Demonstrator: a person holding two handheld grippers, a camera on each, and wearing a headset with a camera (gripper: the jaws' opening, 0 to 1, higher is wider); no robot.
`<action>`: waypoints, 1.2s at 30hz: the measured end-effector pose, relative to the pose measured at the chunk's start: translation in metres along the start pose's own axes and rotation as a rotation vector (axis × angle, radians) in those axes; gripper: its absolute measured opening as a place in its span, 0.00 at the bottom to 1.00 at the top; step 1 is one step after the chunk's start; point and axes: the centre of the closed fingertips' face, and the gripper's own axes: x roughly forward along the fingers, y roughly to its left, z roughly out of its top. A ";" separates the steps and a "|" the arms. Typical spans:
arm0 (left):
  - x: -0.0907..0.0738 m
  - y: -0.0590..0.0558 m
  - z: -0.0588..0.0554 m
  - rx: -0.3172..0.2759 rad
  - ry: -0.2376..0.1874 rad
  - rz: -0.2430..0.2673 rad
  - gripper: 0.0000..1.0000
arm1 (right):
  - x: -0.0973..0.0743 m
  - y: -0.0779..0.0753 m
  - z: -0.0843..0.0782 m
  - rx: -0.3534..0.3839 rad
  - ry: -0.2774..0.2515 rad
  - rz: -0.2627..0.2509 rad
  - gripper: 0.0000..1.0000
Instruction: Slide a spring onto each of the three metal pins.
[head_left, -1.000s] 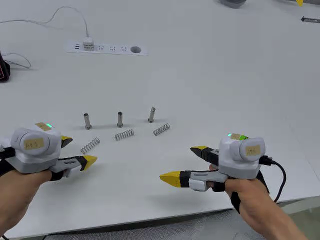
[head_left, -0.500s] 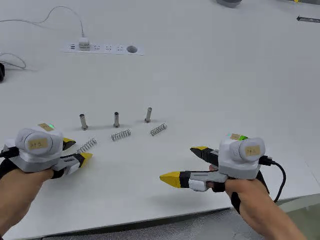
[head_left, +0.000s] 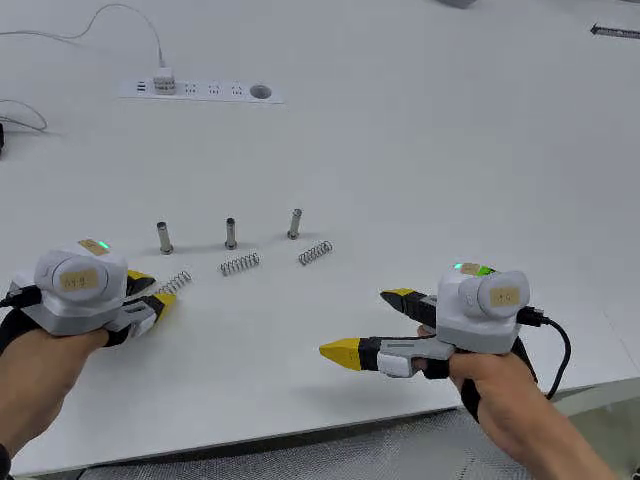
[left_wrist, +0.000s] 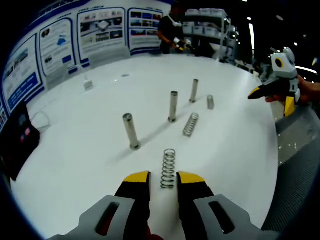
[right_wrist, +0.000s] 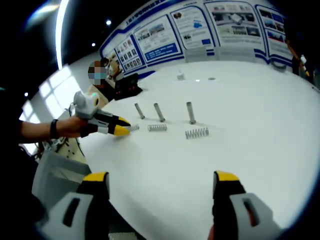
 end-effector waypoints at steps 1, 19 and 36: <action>0.000 0.000 0.000 0.001 -0.001 0.000 0.21 | 0.000 0.000 0.000 0.000 0.000 0.001 0.87; 0.002 -0.002 -0.001 0.037 0.006 0.003 0.11 | 0.001 0.000 0.001 -0.003 0.004 -0.003 0.87; -0.019 -0.008 0.021 0.028 -0.045 -0.003 0.10 | 0.003 0.001 0.004 -0.005 0.000 0.009 0.86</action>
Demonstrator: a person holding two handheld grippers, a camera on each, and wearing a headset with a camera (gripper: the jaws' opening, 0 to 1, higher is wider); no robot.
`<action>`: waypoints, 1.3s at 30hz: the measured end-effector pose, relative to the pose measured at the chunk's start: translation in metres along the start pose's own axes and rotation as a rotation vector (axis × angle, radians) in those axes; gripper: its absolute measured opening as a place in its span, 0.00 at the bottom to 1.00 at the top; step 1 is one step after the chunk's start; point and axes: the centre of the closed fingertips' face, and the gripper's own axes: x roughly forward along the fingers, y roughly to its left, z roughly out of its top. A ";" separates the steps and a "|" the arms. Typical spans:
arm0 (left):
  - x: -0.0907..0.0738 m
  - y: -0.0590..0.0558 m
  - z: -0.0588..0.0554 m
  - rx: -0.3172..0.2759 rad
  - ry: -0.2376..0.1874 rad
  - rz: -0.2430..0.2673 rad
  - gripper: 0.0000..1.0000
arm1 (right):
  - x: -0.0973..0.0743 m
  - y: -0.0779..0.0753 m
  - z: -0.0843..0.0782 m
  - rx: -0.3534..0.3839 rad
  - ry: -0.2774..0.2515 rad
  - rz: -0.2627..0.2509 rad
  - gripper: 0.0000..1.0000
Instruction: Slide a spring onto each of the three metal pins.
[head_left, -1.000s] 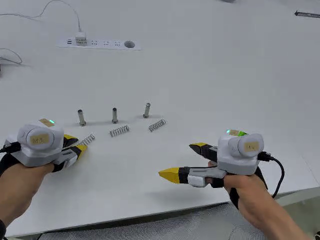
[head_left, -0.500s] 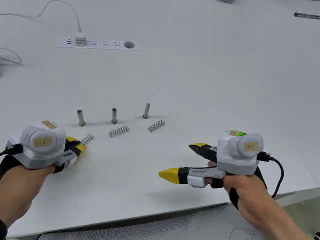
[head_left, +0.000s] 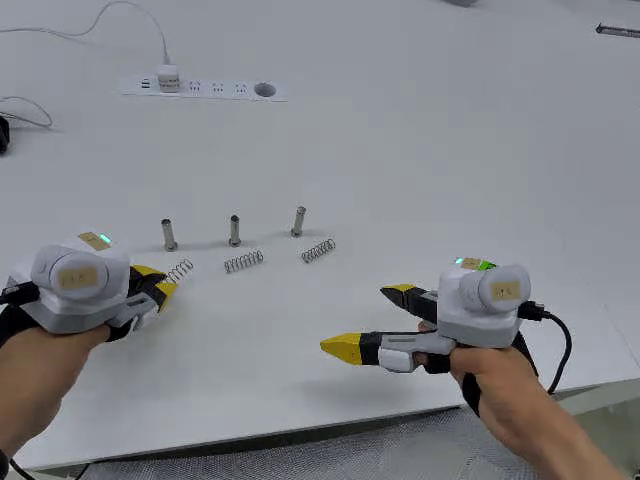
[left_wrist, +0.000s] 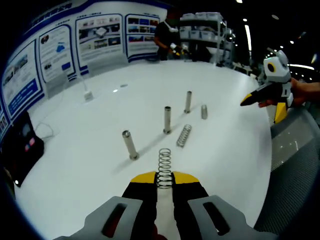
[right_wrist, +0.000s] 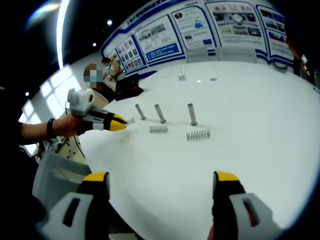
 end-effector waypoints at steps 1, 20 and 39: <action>-0.001 0.000 0.002 0.001 -0.003 0.001 0.10 | 0.001 0.000 0.000 0.000 0.001 0.002 0.86; -0.017 -0.014 0.024 0.050 -0.037 -0.024 0.10 | 0.005 0.005 0.002 -0.007 0.000 0.022 0.86; -0.011 -0.047 0.038 0.112 -0.052 -0.098 0.10 | 0.007 0.008 0.011 -0.004 -0.019 0.047 0.84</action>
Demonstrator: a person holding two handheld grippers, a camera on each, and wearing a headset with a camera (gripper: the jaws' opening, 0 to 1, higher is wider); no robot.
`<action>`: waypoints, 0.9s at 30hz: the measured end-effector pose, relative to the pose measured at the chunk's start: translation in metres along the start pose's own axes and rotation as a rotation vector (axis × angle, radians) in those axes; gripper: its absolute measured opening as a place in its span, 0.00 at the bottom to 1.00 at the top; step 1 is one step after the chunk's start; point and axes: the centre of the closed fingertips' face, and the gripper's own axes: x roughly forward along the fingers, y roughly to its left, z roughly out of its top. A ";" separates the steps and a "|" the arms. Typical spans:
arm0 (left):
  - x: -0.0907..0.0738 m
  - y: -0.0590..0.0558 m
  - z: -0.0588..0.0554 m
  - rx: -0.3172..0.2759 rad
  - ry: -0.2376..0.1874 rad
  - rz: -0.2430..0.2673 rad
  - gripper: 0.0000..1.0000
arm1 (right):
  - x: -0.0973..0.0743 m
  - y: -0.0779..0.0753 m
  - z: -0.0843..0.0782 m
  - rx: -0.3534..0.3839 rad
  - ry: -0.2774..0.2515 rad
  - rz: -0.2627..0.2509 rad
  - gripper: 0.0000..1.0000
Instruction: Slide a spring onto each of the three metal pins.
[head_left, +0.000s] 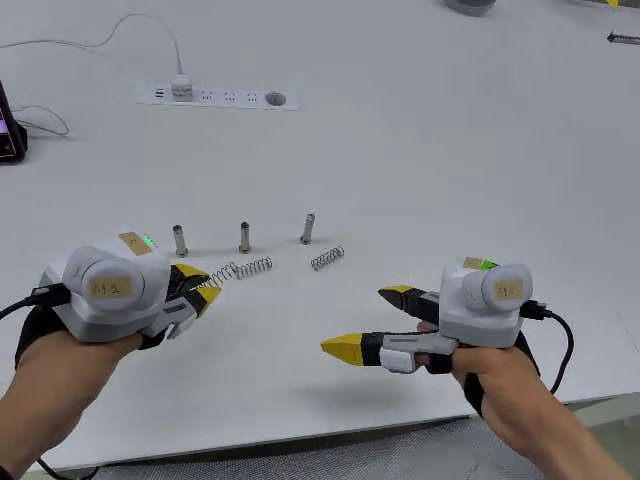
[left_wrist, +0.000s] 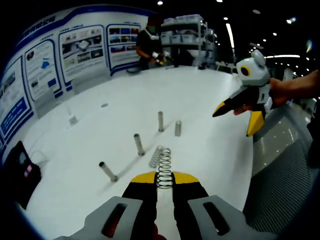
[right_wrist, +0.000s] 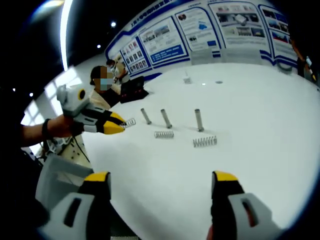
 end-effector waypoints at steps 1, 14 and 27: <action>0.000 -0.001 0.000 0.004 0.000 -0.003 0.10 | 0.000 0.000 0.000 0.001 -0.001 0.001 0.84; 0.006 -0.018 0.005 0.029 -0.004 -0.050 0.10 | 0.007 0.006 0.006 0.010 -0.013 0.026 0.82; 0.011 -0.037 0.013 0.051 -0.018 -0.092 0.10 | 0.011 0.014 0.020 0.036 -0.048 0.068 0.73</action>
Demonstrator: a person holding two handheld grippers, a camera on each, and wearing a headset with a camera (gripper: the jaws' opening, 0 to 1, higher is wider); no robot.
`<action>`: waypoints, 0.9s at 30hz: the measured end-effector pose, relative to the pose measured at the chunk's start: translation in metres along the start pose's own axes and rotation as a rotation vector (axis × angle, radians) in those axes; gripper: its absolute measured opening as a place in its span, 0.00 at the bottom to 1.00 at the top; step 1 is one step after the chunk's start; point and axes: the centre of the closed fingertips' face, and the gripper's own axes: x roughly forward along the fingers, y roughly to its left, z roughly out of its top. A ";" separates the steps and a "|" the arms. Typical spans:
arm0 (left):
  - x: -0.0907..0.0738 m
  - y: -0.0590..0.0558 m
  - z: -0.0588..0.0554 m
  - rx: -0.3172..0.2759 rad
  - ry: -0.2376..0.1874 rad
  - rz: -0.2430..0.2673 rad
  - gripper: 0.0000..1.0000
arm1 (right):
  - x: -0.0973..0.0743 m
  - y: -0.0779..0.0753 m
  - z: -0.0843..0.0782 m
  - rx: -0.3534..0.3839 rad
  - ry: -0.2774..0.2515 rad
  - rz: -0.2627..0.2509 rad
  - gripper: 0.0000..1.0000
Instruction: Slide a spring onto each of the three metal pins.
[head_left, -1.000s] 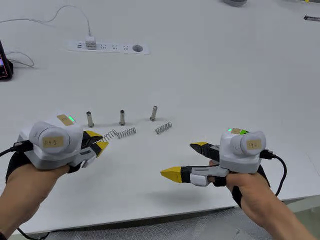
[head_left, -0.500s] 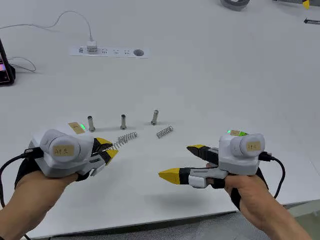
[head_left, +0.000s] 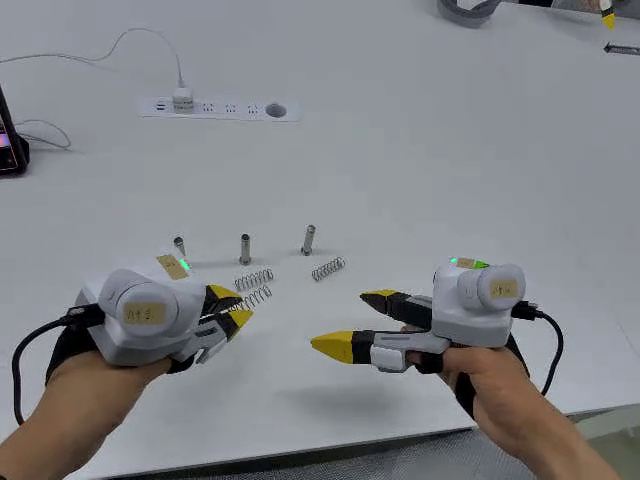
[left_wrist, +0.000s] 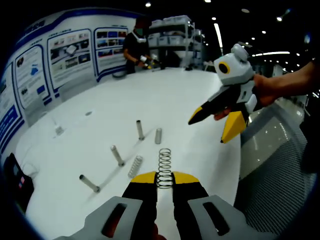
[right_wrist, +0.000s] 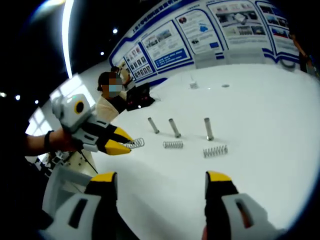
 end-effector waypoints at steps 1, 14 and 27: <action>0.000 -0.001 0.000 0.001 -0.001 -0.004 0.10 | 0.001 0.000 0.001 0.002 -0.003 0.002 0.72; 0.007 -0.023 0.009 0.030 -0.007 -0.047 0.10 | 0.010 0.017 0.012 0.060 -0.056 0.078 0.58; 0.013 -0.044 0.022 0.067 -0.022 -0.093 0.10 | 0.013 0.028 0.021 0.126 -0.090 0.144 0.33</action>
